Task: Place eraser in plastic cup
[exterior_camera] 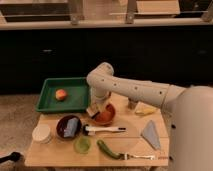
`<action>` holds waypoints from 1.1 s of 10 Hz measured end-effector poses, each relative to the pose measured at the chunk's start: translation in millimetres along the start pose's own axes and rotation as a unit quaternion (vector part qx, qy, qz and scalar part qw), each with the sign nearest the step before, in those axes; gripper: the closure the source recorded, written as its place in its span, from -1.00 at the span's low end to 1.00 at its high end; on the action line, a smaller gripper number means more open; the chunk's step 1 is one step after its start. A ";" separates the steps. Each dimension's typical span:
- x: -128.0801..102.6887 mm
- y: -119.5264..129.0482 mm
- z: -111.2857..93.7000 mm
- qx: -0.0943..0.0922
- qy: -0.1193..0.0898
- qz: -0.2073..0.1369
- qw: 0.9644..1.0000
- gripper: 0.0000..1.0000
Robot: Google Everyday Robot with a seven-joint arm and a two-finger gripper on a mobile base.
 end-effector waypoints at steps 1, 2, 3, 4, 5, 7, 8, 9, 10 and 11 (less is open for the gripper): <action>4.9 0.2 0.7 -0.001 -0.001 0.001 1.000 0.95; 4.4 0.6 1.9 -0.002 -0.002 -0.001 1.000 0.95; 1.1 1.5 0.6 -0.003 -0.004 -0.006 1.000 0.95; -7.4 3.8 -0.4 -0.006 -0.008 -0.023 1.000 0.95; -14.2 6.0 -1.2 -0.007 -0.016 -0.038 0.999 0.95; -26.0 16.3 -4.9 -0.006 -0.037 -0.066 0.997 0.95; -30.8 22.2 -7.4 -0.004 -0.048 -0.080 0.996 0.95; -39.2 28.3 -10.2 -0.003 -0.059 -0.100 0.993 0.95; -49.1 32.9 -12.4 -0.003 -0.066 -0.122 0.990 0.95; -58.7 35.0 -13.7 -0.005 -0.070 -0.144 0.987 0.95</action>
